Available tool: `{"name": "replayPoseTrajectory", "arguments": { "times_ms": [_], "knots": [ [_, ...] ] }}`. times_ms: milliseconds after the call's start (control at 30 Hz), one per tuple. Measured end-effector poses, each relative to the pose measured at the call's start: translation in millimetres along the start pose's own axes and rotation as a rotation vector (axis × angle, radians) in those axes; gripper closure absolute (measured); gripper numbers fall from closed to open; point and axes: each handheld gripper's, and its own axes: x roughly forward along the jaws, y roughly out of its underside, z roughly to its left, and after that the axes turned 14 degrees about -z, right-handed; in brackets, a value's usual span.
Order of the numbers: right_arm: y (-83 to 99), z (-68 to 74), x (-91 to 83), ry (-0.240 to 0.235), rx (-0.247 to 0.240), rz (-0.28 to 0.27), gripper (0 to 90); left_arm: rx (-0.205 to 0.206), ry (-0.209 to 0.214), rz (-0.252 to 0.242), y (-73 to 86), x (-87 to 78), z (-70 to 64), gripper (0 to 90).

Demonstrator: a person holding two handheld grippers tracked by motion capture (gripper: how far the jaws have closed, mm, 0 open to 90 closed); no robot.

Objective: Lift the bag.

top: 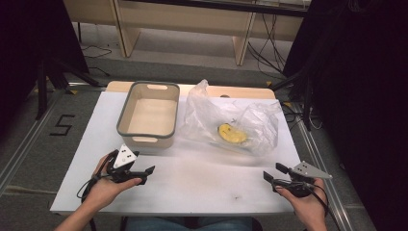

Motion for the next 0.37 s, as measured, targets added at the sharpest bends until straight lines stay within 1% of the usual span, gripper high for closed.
{"name": "replayPoseTrajectory", "arguments": {
  "times_ms": [167,267,367],
  "knots": [
    [0.2,-1.3,-0.1,0.002,0.0,-0.003,35.7,-0.001,-0.009,0.002,1.3,-1.1,1.9,23.1],
    [0.6,-2.0,-0.4,0.003,0.001,-0.005,35.8,0.012,-0.008,0.007,1.6,-0.9,1.6,23.0],
    [0.5,-2.3,-0.7,0.004,0.002,-0.008,35.7,0.008,-0.006,0.012,2.9,-0.4,1.6,22.9]
  ]
}}
